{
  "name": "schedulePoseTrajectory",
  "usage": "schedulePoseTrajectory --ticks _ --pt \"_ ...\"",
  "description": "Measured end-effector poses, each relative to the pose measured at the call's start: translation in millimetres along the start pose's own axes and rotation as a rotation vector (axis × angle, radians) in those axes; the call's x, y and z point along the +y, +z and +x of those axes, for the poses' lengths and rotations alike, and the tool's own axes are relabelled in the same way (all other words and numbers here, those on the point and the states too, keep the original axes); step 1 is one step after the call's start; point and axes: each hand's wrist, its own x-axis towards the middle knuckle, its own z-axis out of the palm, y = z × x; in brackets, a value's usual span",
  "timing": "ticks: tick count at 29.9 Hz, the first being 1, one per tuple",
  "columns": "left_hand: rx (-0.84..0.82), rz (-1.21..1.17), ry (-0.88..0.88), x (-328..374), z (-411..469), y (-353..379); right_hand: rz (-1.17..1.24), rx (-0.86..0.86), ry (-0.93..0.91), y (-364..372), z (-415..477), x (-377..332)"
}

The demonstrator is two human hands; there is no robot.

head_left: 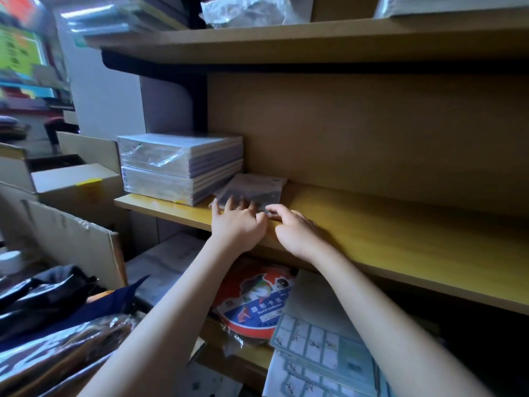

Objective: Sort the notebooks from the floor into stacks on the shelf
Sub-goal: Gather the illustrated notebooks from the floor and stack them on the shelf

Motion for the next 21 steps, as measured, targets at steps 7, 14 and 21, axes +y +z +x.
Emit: schedulePoseTrajectory --ticks 7,14,21 --pt "0.192 0.061 0.139 11.9 -25.3 17.4 -0.078 0.012 0.073 3.2 6.5 -2.3" --pt "0.066 0.047 0.077 10.0 -3.1 14.0 -0.121 0.002 0.023 2.2 4.2 -2.6" --pt "-0.060 0.058 0.043 19.1 25.4 9.8 0.353 0.063 -0.069 4.0 12.4 11.2"
